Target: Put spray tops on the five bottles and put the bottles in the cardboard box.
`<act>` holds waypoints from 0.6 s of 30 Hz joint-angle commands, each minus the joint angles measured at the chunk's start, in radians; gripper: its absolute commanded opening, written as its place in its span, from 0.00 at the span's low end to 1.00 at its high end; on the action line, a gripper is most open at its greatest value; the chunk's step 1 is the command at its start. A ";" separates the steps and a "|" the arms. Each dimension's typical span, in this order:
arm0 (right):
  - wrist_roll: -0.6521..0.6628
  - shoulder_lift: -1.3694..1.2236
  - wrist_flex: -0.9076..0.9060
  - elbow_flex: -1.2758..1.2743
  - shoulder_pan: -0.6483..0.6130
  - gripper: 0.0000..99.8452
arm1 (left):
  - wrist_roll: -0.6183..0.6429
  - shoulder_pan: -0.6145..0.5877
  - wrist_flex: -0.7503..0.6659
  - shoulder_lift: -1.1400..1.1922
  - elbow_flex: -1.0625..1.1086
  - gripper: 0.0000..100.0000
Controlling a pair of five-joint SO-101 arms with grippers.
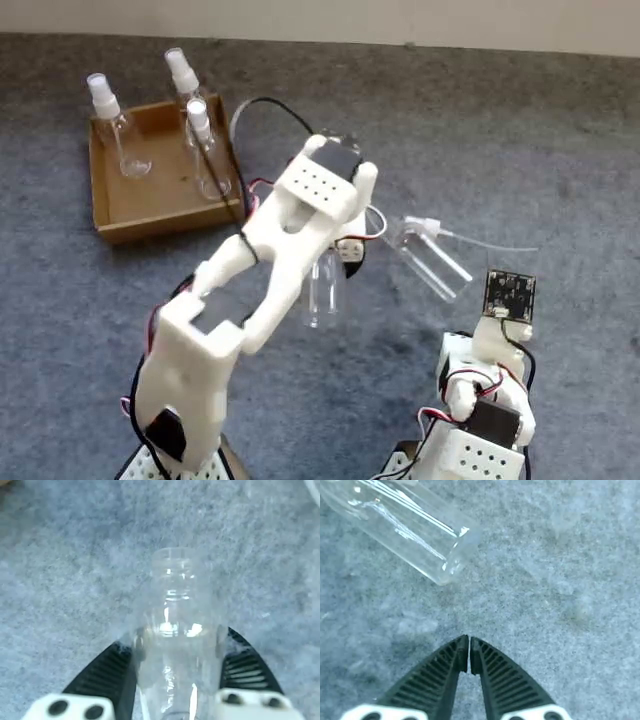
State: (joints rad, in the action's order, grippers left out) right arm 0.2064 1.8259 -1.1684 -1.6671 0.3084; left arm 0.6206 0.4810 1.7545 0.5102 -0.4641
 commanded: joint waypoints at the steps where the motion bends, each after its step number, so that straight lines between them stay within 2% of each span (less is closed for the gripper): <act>1: 0.011 0.008 -0.007 -0.130 -0.007 0.01 | -0.014 0.012 0.012 -0.245 0.108 0.06; 6: 0.011 0.008 -0.007 -0.130 -0.007 0.01 | -0.037 0.010 0.012 -0.389 0.193 0.06; 12: 0.011 0.008 -0.007 -0.130 -0.007 0.01 | -0.348 -0.031 0.012 -0.516 0.380 0.06; 18: 0.011 0.008 -0.007 -0.130 -0.007 0.01 | -0.416 -0.133 0.012 -0.636 0.495 0.06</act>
State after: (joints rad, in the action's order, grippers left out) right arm 0.2064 1.8259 -1.1684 -1.6671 0.3084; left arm 0.2417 0.4120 1.7545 -0.0084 0.0038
